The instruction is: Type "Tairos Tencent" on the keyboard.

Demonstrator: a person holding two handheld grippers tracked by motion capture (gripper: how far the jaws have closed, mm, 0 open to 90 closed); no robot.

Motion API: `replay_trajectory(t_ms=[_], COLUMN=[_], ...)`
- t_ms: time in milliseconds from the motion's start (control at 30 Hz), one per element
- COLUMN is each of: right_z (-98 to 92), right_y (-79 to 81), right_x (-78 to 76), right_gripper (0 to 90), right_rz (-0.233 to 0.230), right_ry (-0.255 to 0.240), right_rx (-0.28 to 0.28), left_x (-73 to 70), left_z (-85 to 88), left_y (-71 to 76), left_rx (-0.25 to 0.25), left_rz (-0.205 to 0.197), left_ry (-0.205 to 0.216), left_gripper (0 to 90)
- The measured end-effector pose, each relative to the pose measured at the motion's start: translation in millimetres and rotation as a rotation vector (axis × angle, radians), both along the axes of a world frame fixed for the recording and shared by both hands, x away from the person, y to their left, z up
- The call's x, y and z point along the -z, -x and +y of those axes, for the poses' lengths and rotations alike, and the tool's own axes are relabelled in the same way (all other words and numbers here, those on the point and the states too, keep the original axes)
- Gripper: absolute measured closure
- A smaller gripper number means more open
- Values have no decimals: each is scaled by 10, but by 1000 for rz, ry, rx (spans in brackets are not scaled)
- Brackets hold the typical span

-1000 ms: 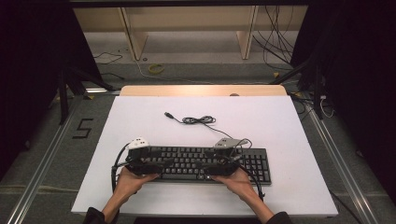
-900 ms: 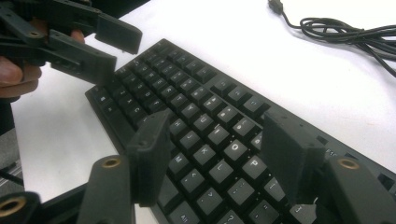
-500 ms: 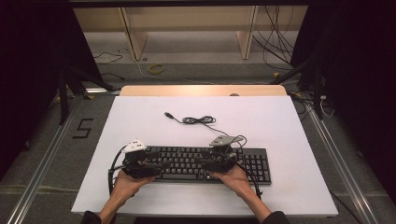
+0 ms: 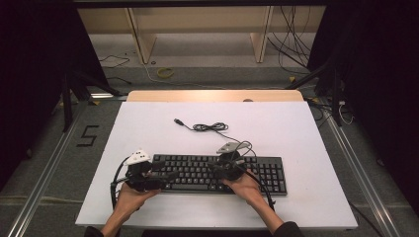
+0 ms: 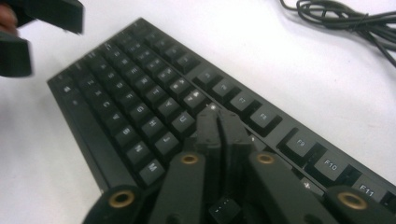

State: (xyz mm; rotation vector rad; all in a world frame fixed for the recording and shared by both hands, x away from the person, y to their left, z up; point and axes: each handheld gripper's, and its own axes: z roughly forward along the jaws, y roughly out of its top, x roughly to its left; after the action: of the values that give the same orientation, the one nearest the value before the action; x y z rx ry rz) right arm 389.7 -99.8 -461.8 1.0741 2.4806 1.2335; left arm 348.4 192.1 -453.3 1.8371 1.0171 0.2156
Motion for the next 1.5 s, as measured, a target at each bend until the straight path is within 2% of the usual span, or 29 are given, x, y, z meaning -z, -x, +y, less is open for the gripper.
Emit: replay_trajectory(t_ms=[333,833,933,1133,1233,1333,1500], right_z=[47,61,68,80,65,26,-37], right_y=[-45,-55,-55,-49,-51,-42,-2], right_x=[81,122,139,146,136,84,-15], right_gripper=[900,900,900,900,900,881,787], right_rz=[24,38,46,35,45,35,15], right_ry=[44,56,72,78,59,13,-48], right_rx=[6,-1,-1,11,20,21,18], left_x=[1,22,27,33,41,49,63], left_z=[45,57,62,71,76,86,87], left_y=[75,93,88,80,71,57,39], left_rx=[-3,-6,-9,-13,-17,-25,-33], left_rz=[-27,-21,-18,-18,-14,-11,-5], left_ry=[28,29,28,26,21,21,13], left_gripper=[284,284,284,284,284,286,302])
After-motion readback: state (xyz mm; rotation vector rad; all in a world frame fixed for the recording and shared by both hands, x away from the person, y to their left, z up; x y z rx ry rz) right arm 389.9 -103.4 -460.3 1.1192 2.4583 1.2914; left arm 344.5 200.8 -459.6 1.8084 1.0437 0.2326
